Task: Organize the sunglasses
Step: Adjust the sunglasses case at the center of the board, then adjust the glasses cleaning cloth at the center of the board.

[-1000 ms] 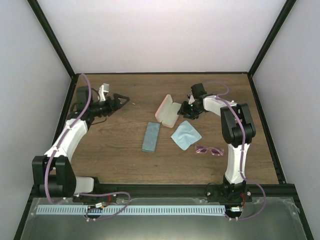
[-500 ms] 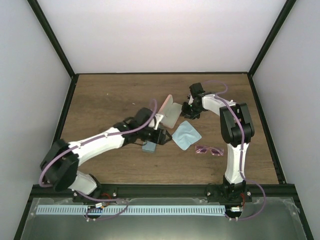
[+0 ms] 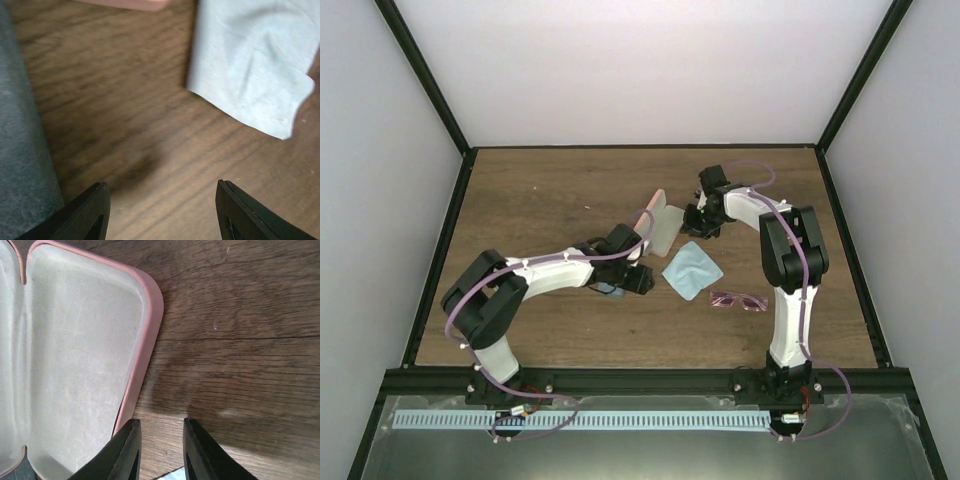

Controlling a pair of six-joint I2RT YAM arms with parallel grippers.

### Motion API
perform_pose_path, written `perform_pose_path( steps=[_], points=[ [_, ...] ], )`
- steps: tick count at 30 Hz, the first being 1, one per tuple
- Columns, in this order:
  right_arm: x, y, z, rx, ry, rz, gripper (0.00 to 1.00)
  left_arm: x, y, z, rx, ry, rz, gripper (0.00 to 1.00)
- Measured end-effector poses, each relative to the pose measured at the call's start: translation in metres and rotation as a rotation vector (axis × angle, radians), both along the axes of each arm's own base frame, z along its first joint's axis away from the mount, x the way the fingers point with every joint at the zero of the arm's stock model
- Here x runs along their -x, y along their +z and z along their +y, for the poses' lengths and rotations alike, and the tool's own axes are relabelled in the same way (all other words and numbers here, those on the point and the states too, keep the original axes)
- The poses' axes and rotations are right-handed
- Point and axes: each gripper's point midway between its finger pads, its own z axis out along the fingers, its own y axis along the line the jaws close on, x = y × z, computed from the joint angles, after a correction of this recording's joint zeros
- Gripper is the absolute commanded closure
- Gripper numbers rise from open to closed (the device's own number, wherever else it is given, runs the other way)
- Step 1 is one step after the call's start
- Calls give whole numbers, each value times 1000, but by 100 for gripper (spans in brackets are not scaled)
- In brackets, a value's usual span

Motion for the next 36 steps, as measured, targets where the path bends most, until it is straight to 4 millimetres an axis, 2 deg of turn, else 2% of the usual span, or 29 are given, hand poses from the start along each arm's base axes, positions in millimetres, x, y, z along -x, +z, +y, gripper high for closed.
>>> perform_pose_path(
  steps=[7, 10, 13, 17, 20, 22, 25, 29, 32, 36],
  points=[
    [4, 1, -1, 2, 0, 14, 68, -23, -3, 23, -32, 71, -25, 39],
    [8, 3, -2, 7, 0, 25, 62, -23, -2, 25, -27, 75, -31, 37],
    [14, 7, -4, 10, 0, 34, 50, -22, -1, 24, -16, 75, -33, 36],
    [21, 26, -6, 2, -3, 6, 48, -23, 0, 23, -15, 80, -29, 36],
    [30, 48, -10, -6, -4, -36, 59, -23, 0, 23, -20, 87, -23, 36],
    [38, 61, -10, -12, 2, -63, 70, -23, 0, 23, -20, 97, -16, 36],
    [57, 68, -9, -12, 20, -75, 83, -24, -1, 24, -16, 113, 0, 35],
    [104, 47, -5, 8, 75, -9, 94, -25, 0, 23, -1, 130, 17, 32],
    [139, 28, -6, 32, 114, 58, 97, -25, 0, 22, 9, 134, 27, 32],
    [164, 10, -5, 51, 145, 114, 97, -25, 1, 22, 21, 138, 38, 31]
  ],
)
